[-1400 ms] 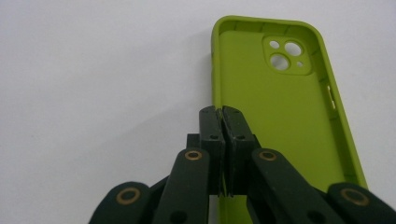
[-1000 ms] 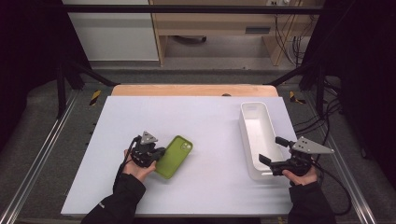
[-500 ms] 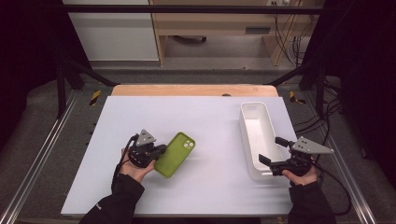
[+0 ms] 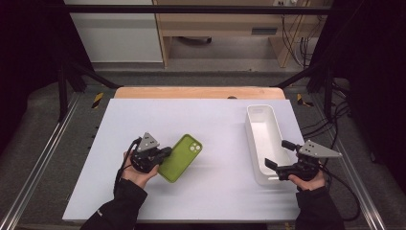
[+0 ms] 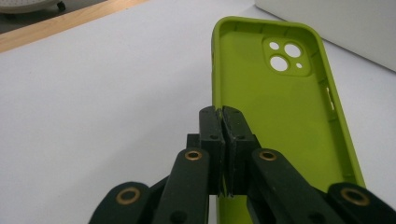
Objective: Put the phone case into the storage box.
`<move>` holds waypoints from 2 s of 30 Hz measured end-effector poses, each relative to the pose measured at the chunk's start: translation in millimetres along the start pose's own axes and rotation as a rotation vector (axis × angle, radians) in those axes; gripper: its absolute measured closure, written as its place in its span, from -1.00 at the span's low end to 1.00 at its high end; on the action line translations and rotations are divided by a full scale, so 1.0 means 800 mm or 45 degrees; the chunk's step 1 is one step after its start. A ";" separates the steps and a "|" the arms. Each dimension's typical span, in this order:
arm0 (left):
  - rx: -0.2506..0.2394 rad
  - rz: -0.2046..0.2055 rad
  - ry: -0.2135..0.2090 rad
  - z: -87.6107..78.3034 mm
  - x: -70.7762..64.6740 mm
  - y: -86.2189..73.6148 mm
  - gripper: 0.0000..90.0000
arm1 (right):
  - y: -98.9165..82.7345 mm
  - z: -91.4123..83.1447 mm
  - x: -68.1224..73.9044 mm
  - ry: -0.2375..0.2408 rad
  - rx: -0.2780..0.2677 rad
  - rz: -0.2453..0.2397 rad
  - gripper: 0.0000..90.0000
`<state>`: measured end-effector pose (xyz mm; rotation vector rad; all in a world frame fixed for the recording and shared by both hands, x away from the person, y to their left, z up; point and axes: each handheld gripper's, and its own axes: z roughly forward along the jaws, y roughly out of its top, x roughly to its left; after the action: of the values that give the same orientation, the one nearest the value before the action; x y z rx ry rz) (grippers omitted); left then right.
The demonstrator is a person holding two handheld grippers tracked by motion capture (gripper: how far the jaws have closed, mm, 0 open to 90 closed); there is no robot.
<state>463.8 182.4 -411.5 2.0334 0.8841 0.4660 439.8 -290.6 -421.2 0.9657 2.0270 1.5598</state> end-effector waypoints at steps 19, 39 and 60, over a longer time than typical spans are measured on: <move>-0.034 0.083 -0.023 -0.006 -0.021 0.009 0.95 | 0.013 0.008 0.018 0.028 0.024 -0.032 -0.98; -0.043 0.150 -0.038 -0.006 -0.040 0.016 0.95 | 0.025 0.025 0.043 0.086 0.087 -0.045 -0.97; -0.044 0.226 -0.055 -0.002 -0.060 0.024 0.95 | 0.036 0.043 0.064 0.137 0.146 -0.037 -0.97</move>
<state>438.3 140.9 -394.6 2.0917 0.6684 0.5282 436.8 -226.4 -399.1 0.9072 2.2156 1.5250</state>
